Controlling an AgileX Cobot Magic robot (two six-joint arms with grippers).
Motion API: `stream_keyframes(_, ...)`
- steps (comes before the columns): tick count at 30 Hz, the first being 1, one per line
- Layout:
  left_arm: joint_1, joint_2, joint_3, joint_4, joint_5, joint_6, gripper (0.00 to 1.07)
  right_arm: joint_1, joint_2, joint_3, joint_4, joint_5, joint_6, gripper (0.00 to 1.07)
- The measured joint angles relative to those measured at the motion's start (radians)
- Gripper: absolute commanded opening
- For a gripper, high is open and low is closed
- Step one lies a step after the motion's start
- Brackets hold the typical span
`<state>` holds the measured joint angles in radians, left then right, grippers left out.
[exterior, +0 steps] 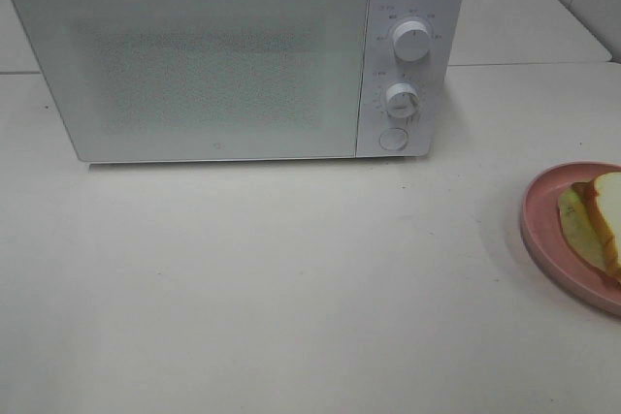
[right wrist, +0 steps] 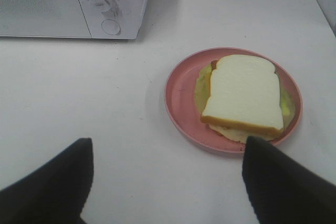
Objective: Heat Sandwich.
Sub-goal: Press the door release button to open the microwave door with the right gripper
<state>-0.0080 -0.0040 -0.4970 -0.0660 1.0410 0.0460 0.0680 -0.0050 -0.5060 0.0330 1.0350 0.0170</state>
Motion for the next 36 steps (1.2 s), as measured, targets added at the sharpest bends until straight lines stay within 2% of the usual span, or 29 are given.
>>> stream_keyframes(17,0.000,0.000,0.000,0.000,0.000,0.000,0.98,0.000,0.000,0.000,0.000,0.000,0.000,0.76)
stream_keyframes(24,0.000,0.000,0.000,0.000,0.000,0.000,0.98,0.000,0.011,-0.030,0.000,-0.041,0.000,0.77)
stream_keyframes(36,0.000,0.000,0.000,0.000,0.000,0.000,0.98,0.000,0.248,-0.039,0.000,-0.267,0.000,0.77)
